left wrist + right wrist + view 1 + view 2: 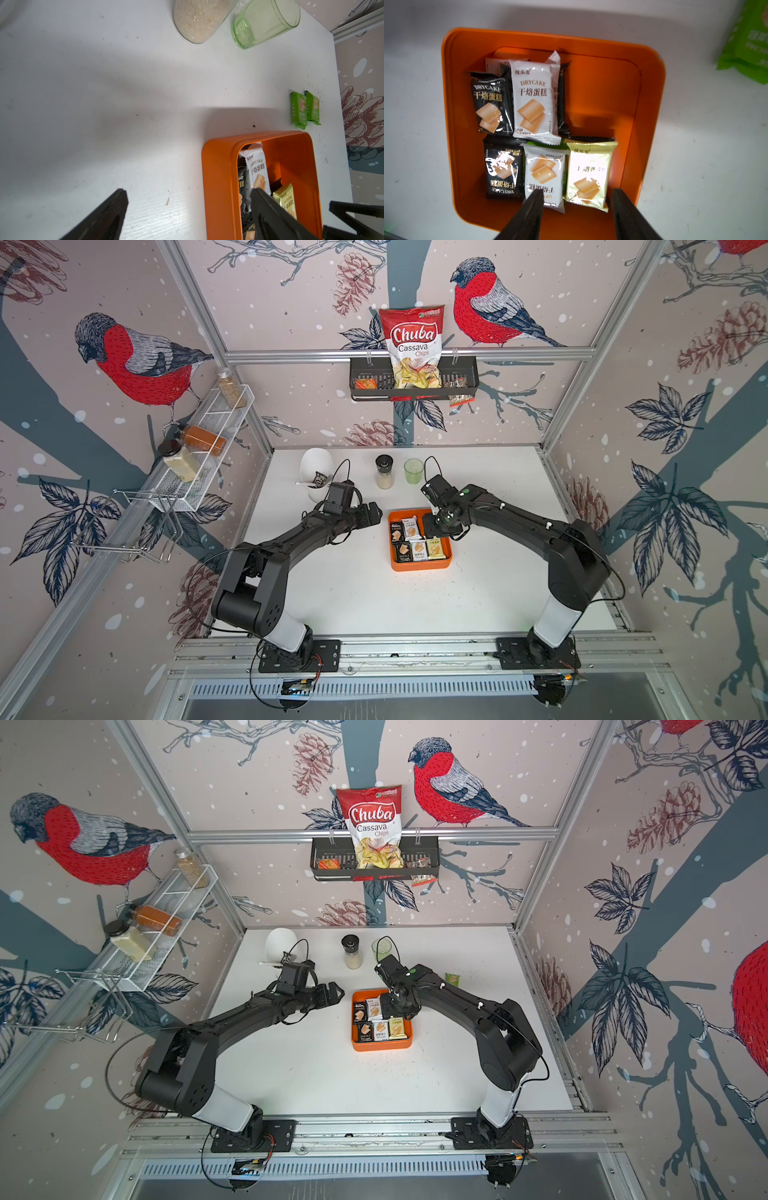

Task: Take the cookies out of the storage box
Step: Pick up the cookie from the storage box.

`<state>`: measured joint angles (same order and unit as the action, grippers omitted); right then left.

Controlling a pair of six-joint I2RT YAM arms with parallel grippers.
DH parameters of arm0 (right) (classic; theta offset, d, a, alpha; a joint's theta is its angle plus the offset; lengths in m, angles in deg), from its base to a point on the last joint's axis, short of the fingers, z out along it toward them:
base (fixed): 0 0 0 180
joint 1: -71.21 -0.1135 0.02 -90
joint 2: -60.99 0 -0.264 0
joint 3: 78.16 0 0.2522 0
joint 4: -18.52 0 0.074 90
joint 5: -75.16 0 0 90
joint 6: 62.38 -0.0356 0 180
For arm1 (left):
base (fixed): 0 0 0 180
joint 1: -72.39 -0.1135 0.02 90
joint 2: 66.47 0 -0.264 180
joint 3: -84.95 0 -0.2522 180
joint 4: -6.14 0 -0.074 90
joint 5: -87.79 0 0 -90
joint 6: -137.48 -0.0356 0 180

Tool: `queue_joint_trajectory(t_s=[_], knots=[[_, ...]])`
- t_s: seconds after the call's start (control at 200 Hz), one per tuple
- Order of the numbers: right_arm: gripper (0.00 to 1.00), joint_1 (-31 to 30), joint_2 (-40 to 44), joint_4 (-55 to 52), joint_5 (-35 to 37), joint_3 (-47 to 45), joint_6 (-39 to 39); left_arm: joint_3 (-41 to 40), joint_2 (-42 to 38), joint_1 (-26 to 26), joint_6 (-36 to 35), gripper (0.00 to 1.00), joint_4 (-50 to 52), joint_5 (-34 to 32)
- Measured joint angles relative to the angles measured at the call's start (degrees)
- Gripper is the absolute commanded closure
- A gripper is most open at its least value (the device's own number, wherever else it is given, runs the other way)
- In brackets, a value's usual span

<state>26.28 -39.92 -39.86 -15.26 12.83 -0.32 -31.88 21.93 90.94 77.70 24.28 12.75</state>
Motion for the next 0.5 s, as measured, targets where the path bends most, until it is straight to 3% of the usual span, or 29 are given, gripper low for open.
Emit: queue_joint_trajectory(t_s=[0.155, 0.5], knots=[[0.38, -2.2, -0.7, 0.1, 0.0, -1.0, -2.1, -0.9, -0.6, 0.0, 1.0, 0.04, -0.3, -0.1], [0.38, -1.2, -6.0, -3.2, 4.8, 2.0, -2.6, -1.8, -2.2, 0.0, 1.4, 0.04, -0.8, -1.4]])
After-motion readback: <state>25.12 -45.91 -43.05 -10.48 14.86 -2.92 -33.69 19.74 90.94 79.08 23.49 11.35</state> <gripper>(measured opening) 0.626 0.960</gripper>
